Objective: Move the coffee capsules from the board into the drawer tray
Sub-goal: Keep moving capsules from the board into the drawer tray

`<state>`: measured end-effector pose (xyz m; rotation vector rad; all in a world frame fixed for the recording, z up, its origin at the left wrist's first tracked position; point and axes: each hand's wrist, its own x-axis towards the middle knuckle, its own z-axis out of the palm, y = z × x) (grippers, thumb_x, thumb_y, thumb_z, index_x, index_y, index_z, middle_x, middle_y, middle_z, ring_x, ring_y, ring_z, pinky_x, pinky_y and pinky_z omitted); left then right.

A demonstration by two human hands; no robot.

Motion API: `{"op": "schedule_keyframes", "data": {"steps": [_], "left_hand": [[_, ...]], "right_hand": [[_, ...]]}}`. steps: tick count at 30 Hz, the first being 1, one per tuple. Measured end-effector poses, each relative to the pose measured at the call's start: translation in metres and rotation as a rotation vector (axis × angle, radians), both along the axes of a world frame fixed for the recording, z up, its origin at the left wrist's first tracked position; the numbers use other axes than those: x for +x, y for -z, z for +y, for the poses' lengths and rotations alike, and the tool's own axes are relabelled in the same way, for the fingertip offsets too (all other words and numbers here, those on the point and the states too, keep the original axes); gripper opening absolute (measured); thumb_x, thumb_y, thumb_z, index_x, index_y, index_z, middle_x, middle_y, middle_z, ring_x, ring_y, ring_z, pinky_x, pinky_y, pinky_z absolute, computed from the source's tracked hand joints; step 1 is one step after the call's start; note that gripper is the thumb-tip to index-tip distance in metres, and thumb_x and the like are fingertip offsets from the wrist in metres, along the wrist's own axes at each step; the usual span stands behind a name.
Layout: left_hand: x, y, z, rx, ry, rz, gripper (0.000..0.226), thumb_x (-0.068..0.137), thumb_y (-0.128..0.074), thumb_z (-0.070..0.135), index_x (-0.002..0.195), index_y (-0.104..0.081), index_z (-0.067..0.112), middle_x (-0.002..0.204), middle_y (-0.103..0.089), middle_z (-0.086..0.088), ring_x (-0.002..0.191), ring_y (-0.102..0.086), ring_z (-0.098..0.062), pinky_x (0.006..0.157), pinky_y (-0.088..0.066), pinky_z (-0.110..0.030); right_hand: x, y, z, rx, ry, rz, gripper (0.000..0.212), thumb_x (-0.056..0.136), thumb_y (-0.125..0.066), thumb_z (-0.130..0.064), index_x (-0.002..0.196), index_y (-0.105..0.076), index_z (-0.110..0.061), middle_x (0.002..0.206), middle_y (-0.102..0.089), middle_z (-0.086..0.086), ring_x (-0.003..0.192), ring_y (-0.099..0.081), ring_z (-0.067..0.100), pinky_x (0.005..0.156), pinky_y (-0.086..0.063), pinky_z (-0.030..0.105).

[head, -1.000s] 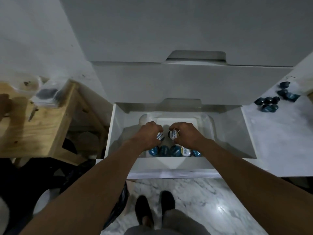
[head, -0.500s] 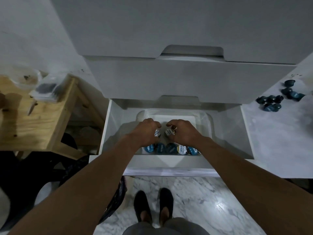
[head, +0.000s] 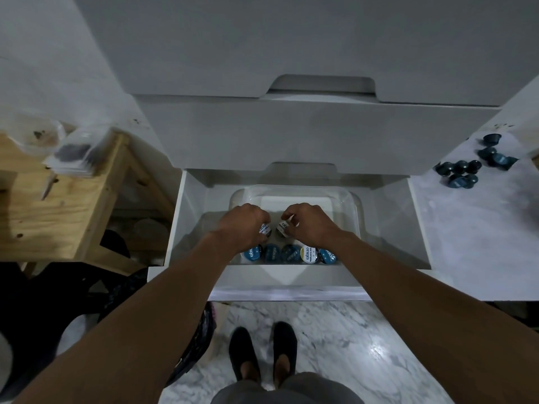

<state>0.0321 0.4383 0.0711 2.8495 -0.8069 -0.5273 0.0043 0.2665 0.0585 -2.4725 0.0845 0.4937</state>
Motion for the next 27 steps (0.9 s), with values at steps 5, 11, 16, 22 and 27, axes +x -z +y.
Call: {"op": "schedule_keyframes", "data": {"steps": [5, 11, 16, 22, 27], "left_hand": [[0.002, -0.004, 0.007, 0.062, 0.063, -0.070, 0.034, 0.082, -0.063, 0.038, 0.113, -0.061, 0.024, 0.108, -0.066, -0.003, 0.096, -0.061, -0.023, 0.080, -0.046, -0.034], [0.003, -0.006, 0.011, 0.072, 0.081, -0.022, 0.033, 0.083, -0.063, 0.035, 0.114, -0.062, 0.022, 0.111, -0.065, -0.003, 0.097, -0.060, -0.023, 0.079, -0.046, -0.033], [0.005, -0.011, 0.013, 0.049, 0.080, 0.050, 0.038, 0.083, -0.067, 0.030, 0.120, -0.060, 0.021, 0.117, -0.063, -0.003, 0.100, -0.059, -0.022, 0.077, -0.043, -0.029], [0.003, -0.012, 0.014, 0.036, 0.066, 0.064, 0.038, 0.083, -0.068, 0.028, 0.119, -0.060, 0.021, 0.117, -0.062, -0.004, 0.099, -0.059, -0.022, 0.077, -0.045, -0.030], [0.000, -0.016, 0.013, 0.021, 0.029, 0.084, 0.043, 0.084, -0.068, 0.026, 0.125, -0.057, 0.021, 0.125, -0.058, -0.004, 0.106, -0.056, -0.023, 0.083, -0.044, -0.031]], "right_hand": [[0.002, -0.002, 0.010, 0.014, -0.028, 0.012, 0.029, 0.082, -0.067, -0.011, 0.111, -0.064, -0.012, 0.110, -0.064, 0.010, 0.085, -0.055, 0.016, 0.074, -0.043, 0.024], [0.003, -0.001, 0.017, 0.018, -0.039, 0.028, 0.028, 0.081, -0.068, -0.010, 0.109, -0.065, -0.012, 0.106, -0.065, 0.010, 0.082, -0.056, 0.018, 0.071, -0.043, 0.024], [0.003, 0.000, 0.019, 0.017, -0.051, 0.033, 0.027, 0.081, -0.068, -0.010, 0.108, -0.064, -0.012, 0.103, -0.066, 0.010, 0.080, -0.056, 0.016, 0.069, -0.042, 0.023], [0.003, 0.001, 0.020, 0.008, -0.069, 0.041, 0.029, 0.082, -0.068, -0.011, 0.110, -0.064, -0.013, 0.108, -0.065, 0.010, 0.082, -0.054, 0.015, 0.068, -0.041, 0.023], [0.003, 0.002, 0.018, 0.001, -0.099, 0.047, 0.032, 0.083, -0.068, -0.014, 0.114, -0.061, -0.014, 0.111, -0.065, 0.010, 0.084, -0.054, 0.016, 0.070, -0.042, 0.024]]}}
